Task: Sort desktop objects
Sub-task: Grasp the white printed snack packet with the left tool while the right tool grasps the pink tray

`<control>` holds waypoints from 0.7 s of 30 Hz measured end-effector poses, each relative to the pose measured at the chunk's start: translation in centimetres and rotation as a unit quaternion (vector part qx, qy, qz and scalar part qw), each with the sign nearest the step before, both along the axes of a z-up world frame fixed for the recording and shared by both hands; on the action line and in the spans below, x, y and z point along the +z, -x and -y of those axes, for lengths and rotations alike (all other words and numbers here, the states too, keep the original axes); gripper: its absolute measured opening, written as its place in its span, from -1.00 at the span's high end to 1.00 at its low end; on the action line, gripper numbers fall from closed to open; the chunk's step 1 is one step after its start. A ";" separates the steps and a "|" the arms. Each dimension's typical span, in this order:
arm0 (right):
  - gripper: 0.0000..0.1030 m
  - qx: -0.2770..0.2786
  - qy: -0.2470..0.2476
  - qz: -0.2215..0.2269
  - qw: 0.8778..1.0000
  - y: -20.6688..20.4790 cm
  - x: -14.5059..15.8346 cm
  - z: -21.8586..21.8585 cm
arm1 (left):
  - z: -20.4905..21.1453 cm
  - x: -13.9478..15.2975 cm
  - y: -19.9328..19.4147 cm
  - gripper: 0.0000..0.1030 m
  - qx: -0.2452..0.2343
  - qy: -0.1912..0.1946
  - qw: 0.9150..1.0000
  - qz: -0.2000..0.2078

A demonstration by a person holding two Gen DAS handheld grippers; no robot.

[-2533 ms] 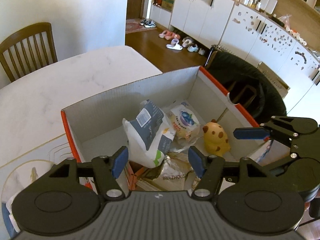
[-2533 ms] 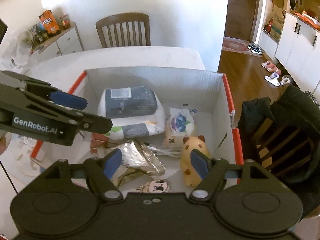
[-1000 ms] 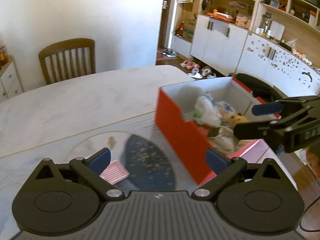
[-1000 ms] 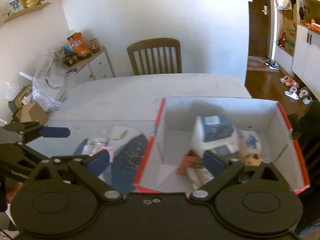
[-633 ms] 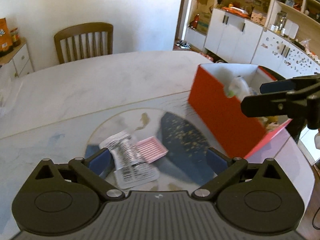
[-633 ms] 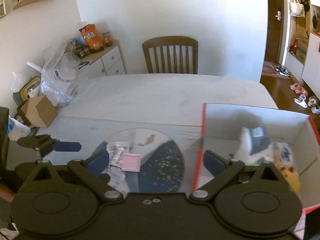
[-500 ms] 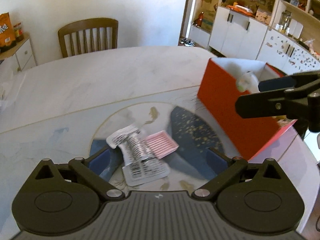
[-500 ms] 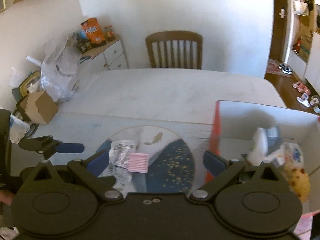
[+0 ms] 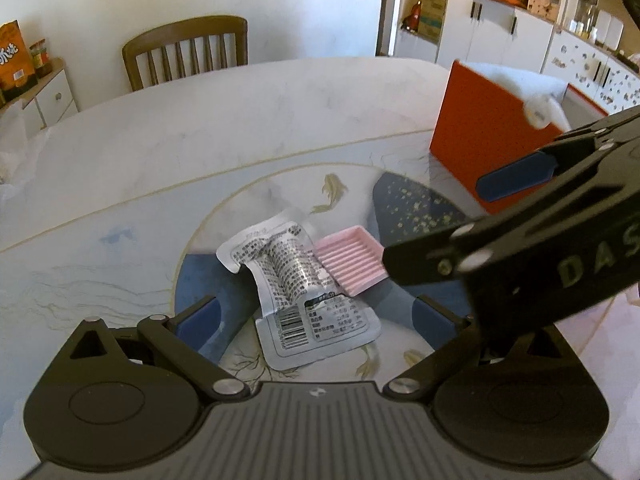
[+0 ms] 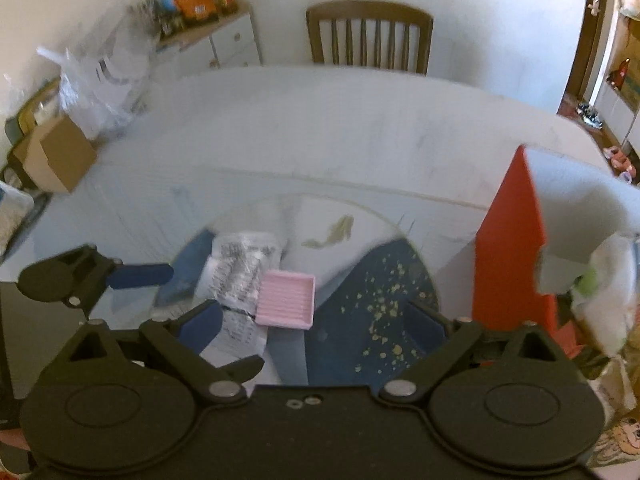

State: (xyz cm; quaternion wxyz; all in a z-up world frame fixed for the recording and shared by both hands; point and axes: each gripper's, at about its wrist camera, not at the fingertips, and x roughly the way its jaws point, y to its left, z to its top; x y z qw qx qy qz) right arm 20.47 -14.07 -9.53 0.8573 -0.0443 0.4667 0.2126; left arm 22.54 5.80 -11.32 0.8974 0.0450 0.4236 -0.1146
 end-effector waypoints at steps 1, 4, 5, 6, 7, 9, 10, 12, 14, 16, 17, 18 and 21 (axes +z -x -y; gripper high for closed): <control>-0.84 0.003 0.004 -0.004 1.000 -0.2 -0.4 -0.1 | 0.1 -0.2 -0.1 -0.99 0.001 -0.002 1.000 -0.002; -0.82 0.009 0.015 -0.015 1.000 -0.7 -1.5 -0.3 | 0.2 -0.6 -0.2 -0.99 0.001 -0.008 1.000 -0.001; -0.79 0.012 0.018 -0.016 1.000 -0.9 -1.7 -0.3 | 0.3 -0.7 -0.3 -0.99 0.001 -0.011 1.000 0.001; -0.72 0.017 0.023 -0.017 0.999 -1.1 -1.9 -0.4 | 0.2 -0.8 -0.4 -0.99 0.001 -0.014 1.000 0.002; -0.71 0.023 0.029 -0.019 0.999 -1.3 -2.0 -0.4 | 0.2 -0.9 -0.5 -0.99 0.002 -0.015 1.000 0.002; -0.71 0.037 0.036 -0.026 0.998 -1.6 -2.2 -0.3 | 0.0 -1.1 -0.7 -0.99 0.003 -0.014 1.000 0.000; -0.71 0.046 0.040 -0.028 0.998 -1.8 -2.2 -0.3 | -0.1 -1.2 -0.7 -0.99 0.005 -0.015 1.000 0.000; -0.68 0.063 0.058 -0.030 0.996 -1.9 -2.2 -0.4 | -0.1 -1.4 -0.9 -0.99 0.007 -0.016 1.000 -0.001; -0.65 0.078 0.070 -0.034 0.994 -2.2 -2.5 -0.6 | -0.1 -1.7 -1.0 -0.99 0.006 -0.019 1.000 -0.001; -0.63 0.086 0.076 -0.039 0.993 -2.4 -2.8 -0.8 | 0.0 -1.9 -1.1 -0.99 0.005 -0.025 1.000 -0.001; -0.62 0.087 0.078 -0.040 0.992 -2.4 -2.9 -0.9 | 0.0 -1.9 -1.1 -0.99 0.004 -0.025 1.000 0.001; -0.61 0.087 0.079 -0.040 0.992 -2.5 -3.0 -1.0 | 0.0 -2.0 -1.1 -0.99 0.004 -0.027 1.000 0.005; -0.60 0.080 0.079 -0.041 0.993 -2.7 -3.2 -1.1 | 0.1 -1.9 -1.0 -0.99 -0.003 -0.035 0.999 0.014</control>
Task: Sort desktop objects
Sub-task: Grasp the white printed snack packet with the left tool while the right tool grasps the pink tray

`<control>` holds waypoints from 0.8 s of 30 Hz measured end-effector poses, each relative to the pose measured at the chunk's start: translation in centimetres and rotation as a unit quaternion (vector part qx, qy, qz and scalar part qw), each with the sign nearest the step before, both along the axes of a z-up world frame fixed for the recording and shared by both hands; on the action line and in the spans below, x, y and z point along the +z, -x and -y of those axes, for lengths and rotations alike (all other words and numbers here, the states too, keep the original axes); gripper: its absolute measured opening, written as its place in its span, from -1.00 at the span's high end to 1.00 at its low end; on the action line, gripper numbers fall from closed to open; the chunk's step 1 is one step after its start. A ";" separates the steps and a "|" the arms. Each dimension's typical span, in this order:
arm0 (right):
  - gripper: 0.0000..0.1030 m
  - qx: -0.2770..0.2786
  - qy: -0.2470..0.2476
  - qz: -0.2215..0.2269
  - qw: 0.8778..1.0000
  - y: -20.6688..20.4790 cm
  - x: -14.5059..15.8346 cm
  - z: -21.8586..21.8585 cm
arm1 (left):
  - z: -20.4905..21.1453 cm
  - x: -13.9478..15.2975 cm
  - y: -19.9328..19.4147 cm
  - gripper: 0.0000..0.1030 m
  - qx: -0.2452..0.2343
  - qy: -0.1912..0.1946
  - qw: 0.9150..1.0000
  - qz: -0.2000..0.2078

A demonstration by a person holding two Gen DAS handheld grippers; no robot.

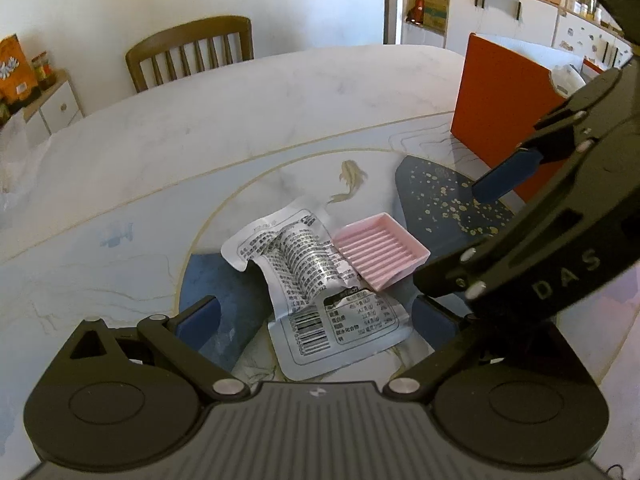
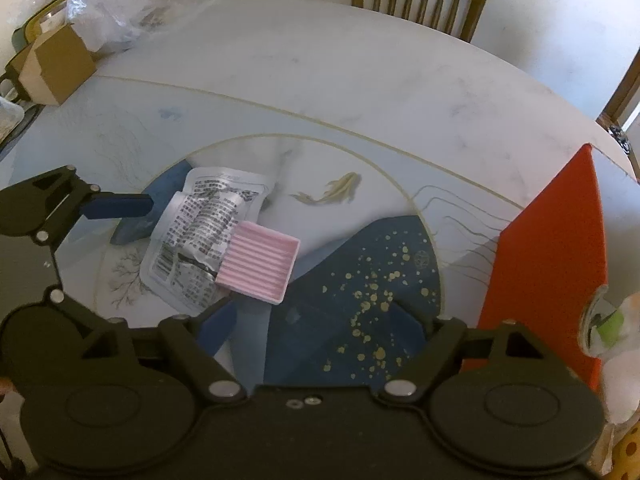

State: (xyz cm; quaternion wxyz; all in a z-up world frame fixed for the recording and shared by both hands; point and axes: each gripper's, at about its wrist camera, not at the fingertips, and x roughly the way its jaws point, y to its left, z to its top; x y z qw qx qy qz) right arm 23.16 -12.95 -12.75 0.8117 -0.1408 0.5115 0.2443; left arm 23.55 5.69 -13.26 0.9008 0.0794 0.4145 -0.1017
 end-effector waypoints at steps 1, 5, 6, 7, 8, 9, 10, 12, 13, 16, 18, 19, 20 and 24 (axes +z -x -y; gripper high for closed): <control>-0.60 -0.003 -0.002 -0.002 1.000 -0.1 0.0 0.0 | 0.0 0.0 -0.1 -0.99 0.000 -0.001 1.000 0.001; -0.58 -0.010 -0.013 -0.007 1.000 -0.5 -0.2 0.0 | -0.7 -0.1 -0.3 -1.00 0.009 -0.002 1.000 0.000; -0.57 -0.009 -0.017 -0.007 1.000 -0.5 -0.2 -0.1 | -1.0 -0.1 -0.4 -1.00 0.012 -0.002 1.000 0.000; -0.57 -0.006 -0.020 -0.007 1.000 -0.5 -0.2 -0.2 | -1.4 -0.1 -0.5 -1.00 0.015 -0.002 1.000 0.000; -0.57 -0.003 -0.022 -0.006 1.000 -0.5 -0.2 -0.3 | -1.7 -0.1 -0.6 -1.00 0.018 -0.002 1.000 -0.001; -0.57 0.001 -0.021 -0.004 1.000 -0.5 -0.2 -0.5 | -2.2 -0.1 -0.7 -1.00 0.022 -0.002 1.000 -0.002; -0.57 0.005 -0.020 -0.003 1.000 -0.5 -0.2 -0.7 | -2.7 0.0 -0.8 -1.00 0.026 -0.003 1.000 -0.002; -0.56 0.012 -0.016 0.000 1.000 -0.6 -0.2 -0.9 | -3.5 0.0 -1.0 -1.00 0.033 -0.008 0.999 0.000; -0.56 0.013 -0.018 0.001 1.000 -0.8 -0.3 -0.9 | -3.9 0.0 -1.1 -1.00 0.037 -0.011 0.999 0.001; -0.50 0.020 -0.018 -0.004 1.000 -1.1 -0.6 -1.3 | -4.9 0.2 -1.5 -1.00 0.044 -0.014 0.999 0.002; -0.49 0.031 -0.010 0.001 0.999 -1.0 -0.7 -1.7 | -5.4 0.2 -1.7 -1.00 0.046 -0.008 0.999 -0.001; -0.48 0.035 -0.009 0.002 0.999 -1.0 -0.7 -1.9 | -5.7 0.2 -1.9 -1.00 0.047 -0.004 0.999 -0.004; -0.47 0.039 -0.012 0.001 0.999 -1.0 -0.7 -2.1 | -5.9 0.2 -2.0 -1.00 0.047 -0.001 0.999 -0.005; -0.40 0.051 -0.006 0.007 0.999 -1.1 -1.0 -2.9 | -6.1 0.2 -2.6 -0.99 0.039 -0.005 0.999 0.000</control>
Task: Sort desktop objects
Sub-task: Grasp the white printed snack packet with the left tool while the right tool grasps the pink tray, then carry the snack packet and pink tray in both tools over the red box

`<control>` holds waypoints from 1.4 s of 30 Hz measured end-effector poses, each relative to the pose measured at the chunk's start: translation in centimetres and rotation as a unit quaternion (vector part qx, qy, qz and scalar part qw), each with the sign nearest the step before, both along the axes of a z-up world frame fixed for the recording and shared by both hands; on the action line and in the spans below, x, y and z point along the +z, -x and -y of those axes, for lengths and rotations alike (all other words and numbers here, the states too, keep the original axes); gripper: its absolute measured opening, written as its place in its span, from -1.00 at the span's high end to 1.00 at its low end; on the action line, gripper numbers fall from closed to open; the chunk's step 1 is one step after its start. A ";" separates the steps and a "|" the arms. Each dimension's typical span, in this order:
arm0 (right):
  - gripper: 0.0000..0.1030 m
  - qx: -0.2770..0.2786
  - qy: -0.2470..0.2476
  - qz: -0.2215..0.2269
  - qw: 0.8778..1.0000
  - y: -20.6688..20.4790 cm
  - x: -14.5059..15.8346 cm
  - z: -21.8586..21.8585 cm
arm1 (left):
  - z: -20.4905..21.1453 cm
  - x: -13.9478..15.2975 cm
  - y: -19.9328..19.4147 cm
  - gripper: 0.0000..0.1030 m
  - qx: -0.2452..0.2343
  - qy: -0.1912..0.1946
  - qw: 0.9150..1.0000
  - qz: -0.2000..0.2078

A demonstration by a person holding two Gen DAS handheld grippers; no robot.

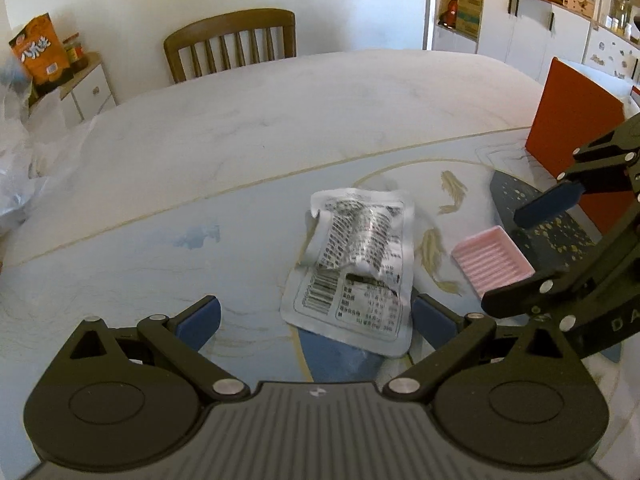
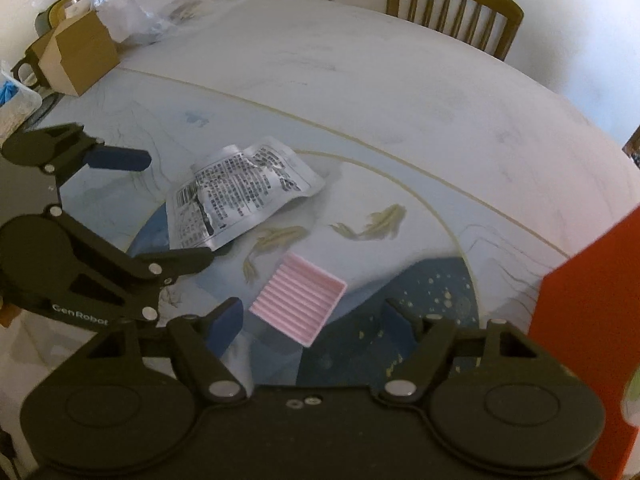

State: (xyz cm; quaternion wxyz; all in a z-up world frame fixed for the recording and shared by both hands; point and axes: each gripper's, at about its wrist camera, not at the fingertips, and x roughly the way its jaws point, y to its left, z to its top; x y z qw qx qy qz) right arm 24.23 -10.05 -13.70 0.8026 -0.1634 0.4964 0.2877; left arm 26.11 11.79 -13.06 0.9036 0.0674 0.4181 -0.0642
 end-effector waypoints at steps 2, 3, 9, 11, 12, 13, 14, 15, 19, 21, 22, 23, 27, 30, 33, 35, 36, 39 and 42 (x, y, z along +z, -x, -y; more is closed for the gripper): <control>-0.38 0.001 0.002 0.003 1.000 -0.1 -0.2 -0.2 | -0.1 0.0 -0.5 -0.99 -0.007 -0.003 1.000 0.002; -0.38 0.003 0.001 0.008 1.000 -0.1 -0.3 -0.3 | -0.2 0.0 -0.7 -0.99 -0.012 -0.003 1.000 0.002; -0.20 0.016 -0.012 0.023 1.000 0.0 -0.4 -0.3 | -0.2 -0.2 -1.6 -0.99 -0.045 0.002 0.999 0.004; -0.10 0.024 -0.014 0.025 0.999 0.2 -0.3 -0.4 | -0.1 -0.2 -1.6 -0.97 -0.051 0.007 0.999 0.003; -0.09 0.026 -0.014 0.026 0.999 0.3 -0.3 -0.4 | -0.1 -0.2 -1.6 -0.96 -0.052 0.009 0.999 0.004; -0.09 0.028 -0.013 0.027 0.999 0.4 -0.3 -0.4 | -0.1 -0.2 -1.7 -0.92 -0.055 0.014 0.998 0.003; -0.09 0.027 -0.014 0.028 0.999 0.4 -0.3 -0.4 | -0.1 -0.2 -1.7 -0.89 -0.057 0.019 0.998 0.001; -0.08 0.026 -0.015 0.028 0.999 0.4 -0.2 -0.3 | -0.1 -0.2 -1.7 -0.87 -0.058 0.022 0.998 0.000; -0.07 0.023 -0.014 0.027 0.999 0.5 -0.2 -0.4 | 0.5 0.1 -1.8 -0.50 -0.085 0.024 0.996 0.002; -0.07 0.021 -0.014 0.026 0.999 0.6 -0.2 -0.3 | 1.1 0.2 -1.9 -0.38 -0.101 0.021 0.995 0.001; -0.07 0.020 -0.014 0.026 0.999 0.7 -0.2 -0.4 | 1.4 0.3 -2.1 -0.37 -0.106 0.018 0.994 0.001; -0.07 0.019 -0.014 0.026 0.999 0.8 -0.2 -0.3 | 1.6 0.3 -2.2 -0.35 -0.109 0.018 0.994 -0.001; -0.07 0.013 -0.013 0.025 1.000 1.4 -0.1 -0.1 | 2.0 0.3 -2.6 -0.24 -0.115 0.017 0.993 -0.004; -0.07 0.004 -0.014 0.023 1.000 1.9 -0.1 0.3 | 2.4 0.4 -2.6 -0.18 -0.120 0.012 0.993 -0.004; -0.06 -0.006 -0.016 0.021 1.000 2.4 0.0 0.6 | 2.5 0.4 -2.2 -0.15 -0.118 0.012 0.993 -0.003; -0.06 -0.011 -0.019 0.020 1.000 2.7 0.2 0.9 | 2.4 0.4 -2.0 -0.14 -0.115 0.020 0.993 -0.007; -0.06 -0.014 -0.020 0.020 0.999 2.9 0.3 1.1 | 2.3 0.4 -1.8 -0.14 -0.112 0.025 0.993 -0.010; -0.07 -0.022 -0.025 0.020 0.999 3.4 0.8 1.6 | 2.1 0.6 -1.3 -0.14 -0.102 0.044 0.994 -0.017; -0.07 -0.032 -0.032 0.020 0.999 4.0 1.4 2.2 | 2.0 0.9 -0.7 -0.14 -0.094 0.059 0.994 -0.020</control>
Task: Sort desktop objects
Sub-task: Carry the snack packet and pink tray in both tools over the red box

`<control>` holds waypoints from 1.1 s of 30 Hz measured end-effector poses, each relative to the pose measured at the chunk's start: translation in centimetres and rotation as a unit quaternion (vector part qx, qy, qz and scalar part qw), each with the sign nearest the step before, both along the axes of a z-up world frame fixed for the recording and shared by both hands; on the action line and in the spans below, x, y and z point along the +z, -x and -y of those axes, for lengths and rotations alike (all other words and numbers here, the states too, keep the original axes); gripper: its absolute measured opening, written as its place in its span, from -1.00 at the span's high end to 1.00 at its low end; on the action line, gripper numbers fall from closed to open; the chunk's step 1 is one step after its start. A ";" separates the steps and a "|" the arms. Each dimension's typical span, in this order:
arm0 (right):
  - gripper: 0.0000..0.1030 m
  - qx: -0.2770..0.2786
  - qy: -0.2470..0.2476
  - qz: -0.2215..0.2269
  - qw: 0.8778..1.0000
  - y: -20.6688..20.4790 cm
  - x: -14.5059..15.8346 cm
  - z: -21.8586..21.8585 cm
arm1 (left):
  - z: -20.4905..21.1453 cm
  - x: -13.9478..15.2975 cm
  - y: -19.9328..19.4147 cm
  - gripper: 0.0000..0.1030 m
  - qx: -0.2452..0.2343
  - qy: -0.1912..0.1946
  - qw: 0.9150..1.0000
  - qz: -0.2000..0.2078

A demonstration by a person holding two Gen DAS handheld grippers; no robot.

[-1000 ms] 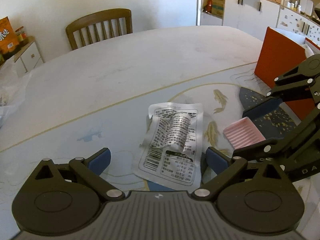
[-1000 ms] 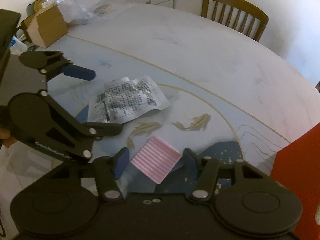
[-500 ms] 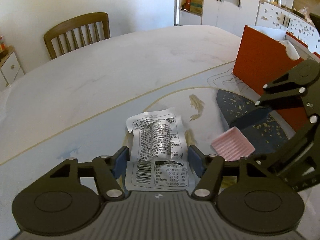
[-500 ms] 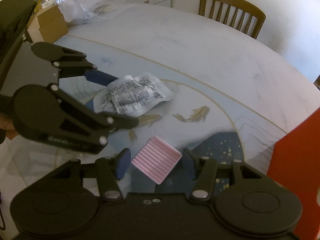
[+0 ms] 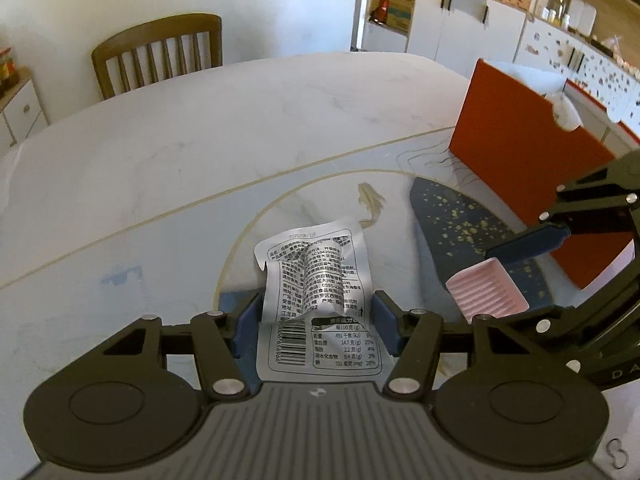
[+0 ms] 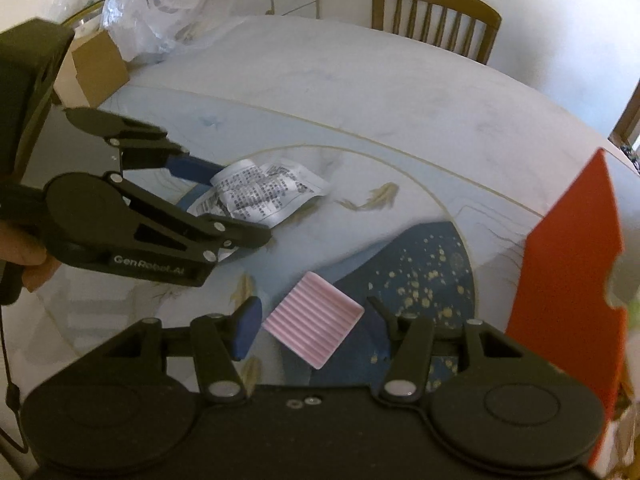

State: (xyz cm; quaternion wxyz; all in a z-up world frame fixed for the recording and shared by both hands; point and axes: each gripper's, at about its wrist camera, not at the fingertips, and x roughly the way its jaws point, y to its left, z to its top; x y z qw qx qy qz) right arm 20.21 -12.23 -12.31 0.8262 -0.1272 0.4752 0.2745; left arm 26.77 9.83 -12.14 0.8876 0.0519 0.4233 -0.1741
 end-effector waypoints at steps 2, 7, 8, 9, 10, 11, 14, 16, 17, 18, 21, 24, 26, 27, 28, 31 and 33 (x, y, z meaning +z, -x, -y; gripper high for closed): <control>-0.07 -0.005 -0.005 0.001 1.000 0.5 0.4 0.3 | 0.1 0.3 0.5 -0.14 0.001 0.005 1.000 0.001; -0.07 -0.015 -0.012 0.009 1.000 1.8 1.7 1.2 | 0.6 1.9 2.2 -0.14 -0.001 0.014 1.000 0.010; -0.07 -0.018 -0.014 0.011 1.000 2.0 2.0 1.4 | 0.7 2.2 2.5 -0.14 0.000 0.017 1.000 0.012; -0.07 -0.021 -0.016 0.013 1.000 2.1 2.3 1.6 | 0.8 2.7 2.8 -0.14 0.000 0.019 1.000 0.016; -0.07 -0.024 -0.019 0.015 0.999 2.4 2.6 1.8 | 0.9 3.1 3.1 -0.14 -0.001 0.019 1.000 0.019; -0.07 -0.027 -0.021 0.017 0.999 2.6 2.9 2.1 | 1.1 3.5 3.4 -0.14 -0.002 0.020 1.000 0.021; -0.07 -0.037 -0.029 0.028 0.999 3.4 4.1 2.9 | 1.5 4.8 4.3 -0.14 -0.008 0.020 0.999 0.032; -0.07 -0.044 -0.035 0.035 0.998 3.9 4.9 3.5 | 1.6 5.6 4.8 -0.14 -0.010 0.023 0.999 0.036; -0.07 -0.047 -0.040 0.039 0.997 4.2 5.4 3.8 | 1.7 6.0 4.9 -0.14 -0.010 0.024 0.999 0.037; -0.07 -0.052 -0.045 0.042 0.997 4.5 5.9 4.2 | 1.7 6.4 5.0 -0.14 -0.011 0.025 0.999 0.037; -0.07 -0.065 -0.058 0.053 0.995 5.1 7.1 5.4 | 2.1 7.6 5.6 -0.14 -0.018 0.025 0.998 0.046; -0.07 -0.075 -0.062 0.064 0.993 5.7 8.2 6.5 | 2.8 9.0 6.1 -0.14 -0.028 0.023 0.998 0.054; -0.07 -0.082 -0.062 0.070 0.992 6.1 8.8 7.2 | 3.4 9.7 6.4 -0.14 -0.034 0.023 0.997 0.059; -0.07 -0.084 -0.061 0.073 0.992 6.3 9.1 7.6 | 3.8 10.1 6.6 -0.14 -0.036 0.022 0.997 0.062; -0.07 -0.088 -0.059 0.077 0.991 6.4 9.4 7.8 | 4.2 10.5 6.8 -0.14 -0.040 0.020 0.997 0.066; -0.07 -0.103 -0.053 0.090 0.989 6.9 10.3 9.2 | 5.8 11.4 7.3 -0.14 -0.056 0.016 0.995 0.078; -0.07 -0.108 -0.052 0.092 0.988 7.0 10.5 9.6 | 6.9 11.9 7.3 -0.14 -0.066 0.017 0.994 0.084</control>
